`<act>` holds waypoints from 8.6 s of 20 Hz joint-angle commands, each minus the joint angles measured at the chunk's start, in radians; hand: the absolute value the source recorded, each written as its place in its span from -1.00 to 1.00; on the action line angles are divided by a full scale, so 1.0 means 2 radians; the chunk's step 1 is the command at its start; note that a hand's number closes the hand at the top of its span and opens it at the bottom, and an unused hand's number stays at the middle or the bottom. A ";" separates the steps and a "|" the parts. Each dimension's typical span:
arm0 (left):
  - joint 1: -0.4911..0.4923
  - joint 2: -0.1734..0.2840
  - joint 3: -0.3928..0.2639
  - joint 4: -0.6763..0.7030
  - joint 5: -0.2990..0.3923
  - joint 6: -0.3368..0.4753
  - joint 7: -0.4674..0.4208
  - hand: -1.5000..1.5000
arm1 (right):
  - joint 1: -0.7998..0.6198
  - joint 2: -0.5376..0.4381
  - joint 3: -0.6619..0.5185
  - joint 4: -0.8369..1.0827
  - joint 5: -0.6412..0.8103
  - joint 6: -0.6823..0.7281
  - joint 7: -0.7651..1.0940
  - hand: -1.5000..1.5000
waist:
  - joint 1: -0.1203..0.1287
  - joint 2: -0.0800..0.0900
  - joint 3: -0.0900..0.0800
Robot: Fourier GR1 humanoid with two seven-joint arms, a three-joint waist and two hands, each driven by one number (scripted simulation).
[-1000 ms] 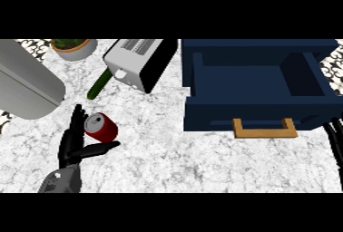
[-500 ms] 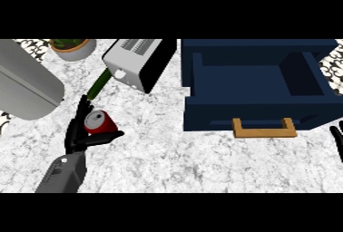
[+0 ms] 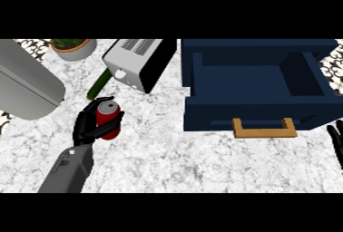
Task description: Pick up the can, place it into the drawer and close the drawer
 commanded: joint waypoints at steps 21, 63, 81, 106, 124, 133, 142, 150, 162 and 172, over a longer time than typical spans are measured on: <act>0.067 -0.001 -0.052 -0.261 0.034 -0.021 0.127 1.00 | 0.034 0.005 -0.008 -0.005 -0.010 0.009 -0.024 -1.00 | 0.004 -0.001 0.000; -0.422 -0.059 -0.230 -0.103 0.044 0.229 0.372 1.00 | 0.021 0.005 -0.010 -0.027 -0.014 0.003 -0.002 -1.00 | -0.012 0.002 0.000; -0.533 -0.059 -0.295 0.089 0.163 0.245 0.307 1.00 | -0.057 -0.006 -0.004 -0.007 0.005 -0.012 0.034 -1.00 | -0.032 0.008 0.001; -0.512 -0.059 -0.411 0.144 0.217 0.311 0.236 -1.00 | -0.095 -0.033 -0.023 0.043 -0.012 0.003 0.017 -1.00 | -0.061 0.017 0.002; -0.497 -0.059 -0.409 0.130 0.279 0.350 0.211 -1.00 | -0.092 -0.065 0.007 -0.036 0.109 -0.005 -0.013 -1.00 | -0.053 0.015 0.000; -0.490 -0.059 -0.407 0.092 0.316 0.365 0.185 -1.00 | -0.125 -0.096 0.043 -0.017 0.224 -0.015 -0.037 -1.00 | -0.032 0.010 0.000; -0.510 -0.059 -0.406 0.110 0.319 0.380 0.181 -1.00 | -0.155 -0.129 0.117 0.052 0.401 -0.040 -0.057 -1.00 | -0.021 0.009 0.000; -0.497 -0.048 -0.406 0.075 0.297 0.376 0.223 -1.00 | -0.160 -0.115 0.180 0.163 0.553 -0.113 -0.047 -1.00 | 0.008 0.000 0.000; -0.449 0.054 -0.418 -0.063 0.260 0.363 0.328 -1.00 | -0.253 -0.060 0.143 0.393 0.583 -0.254 -0.080 -1.00 | 0.023 -0.005 0.000; -0.420 0.111 -0.418 -0.134 0.246 0.358 0.373 -1.00 | -0.376 -0.063 0.101 0.587 0.624 -0.331 -0.094 -1.00 | 0.030 0.001 0.001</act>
